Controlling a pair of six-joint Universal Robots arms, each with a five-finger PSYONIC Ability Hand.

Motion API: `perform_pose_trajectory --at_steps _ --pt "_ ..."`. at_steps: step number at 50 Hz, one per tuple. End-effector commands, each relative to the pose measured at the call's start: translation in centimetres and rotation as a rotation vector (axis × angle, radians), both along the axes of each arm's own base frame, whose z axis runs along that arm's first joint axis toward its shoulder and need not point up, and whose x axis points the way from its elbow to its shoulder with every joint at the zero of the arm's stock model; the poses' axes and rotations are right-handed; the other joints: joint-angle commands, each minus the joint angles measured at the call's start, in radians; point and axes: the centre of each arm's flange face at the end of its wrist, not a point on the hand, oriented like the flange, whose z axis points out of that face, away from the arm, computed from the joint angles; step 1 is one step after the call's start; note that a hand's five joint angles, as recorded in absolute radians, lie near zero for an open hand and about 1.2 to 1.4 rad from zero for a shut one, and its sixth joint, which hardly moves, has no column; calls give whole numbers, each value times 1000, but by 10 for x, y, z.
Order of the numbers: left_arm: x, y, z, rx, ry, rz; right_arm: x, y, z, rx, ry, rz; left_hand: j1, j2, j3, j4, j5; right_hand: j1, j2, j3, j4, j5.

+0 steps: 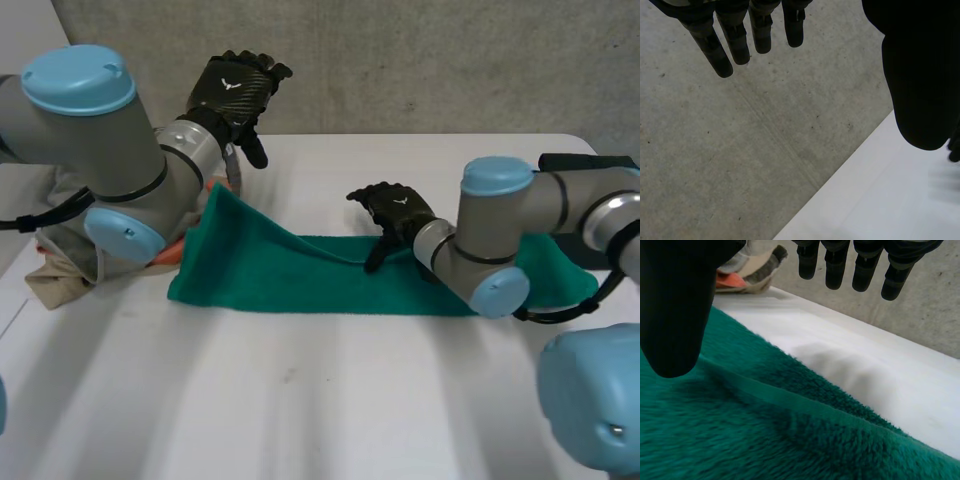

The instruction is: Fold the laundry.

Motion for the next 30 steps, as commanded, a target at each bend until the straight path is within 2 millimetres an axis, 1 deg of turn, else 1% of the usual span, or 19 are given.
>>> perform_pose_trajectory --at_steps 1,3,4,7,8,11,12,13,18,20,22,23,24,30 --pt "2 5 -2 11 -1 -6 13 -13 -12 -120 37 -34 -13 -30 -35 -23 -46 -45 -31 -36 -40 -42" --pt "1 6 -2 8 1 -7 14 -18 -9 -178 47 -64 -13 -30 -35 -23 -46 -45 -31 -36 -40 -42" --pt "1 6 -2 8 0 -7 13 -28 -1 -251 43 -121 -13 -30 -35 -23 -46 -45 -31 -36 -40 -42" --pt "1 7 -1 5 1 -8 11 -43 16 -382 5 -229 -13 -30 -35 -23 -46 -45 -31 -36 -40 -42" --pt "1 7 1 3 3 -9 8 -52 31 -460 -40 -307 -13 -30 -35 -23 -46 -45 -31 -36 -40 -42" --pt "1 8 4 -3 8 -6 3 -59 50 -551 -102 -393 -13 -30 -35 -23 -46 -45 -31 -36 -40 -42" --pt "1 9 6 -5 11 -6 4 -58 60 -591 -128 -402 -13 -30 -35 -23 -46 -45 -31 -36 -40 -42" --pt "2 9 7 -6 10 -6 6 -56 63 -599 -130 -390 -13 -30 -35 -23 -46 -45 -31 -36 -40 -42" --pt "2 12 10 -9 8 -7 4 -40 68 -549 -69 -268 -13 -30 -35 -23 -46 -45 -31 -36 -40 -42" --pt "1 14 9 -7 5 -11 2 -30 69 -511 -31 -196 -13 -30 -35 -23 -46 -45 -31 -36 -40 -42" --pt "0 15 7 -3 3 -16 -2 -24 71 -484 1 -163 -13 -30 -35 -23 -46 -45 -31 -36 -40 -42" --pt "0 15 6 -2 2 -16 -4 -21 72 -465 21 -152 -13 -30 -35 -23 -46 -45 -31 -36 -40 -42" --pt "-1 15 5 2 0 -19 -10 -17 74 -433 56 -151 -13 -30 -35 -23 -46 -45 -31 -36 -40 -42" --pt "-1 18 -2 30 -13 -22 -34 -10 73 -291 162 -160 -13 -30 -35 -23 -46 -45 -31 -36 -40 -42"
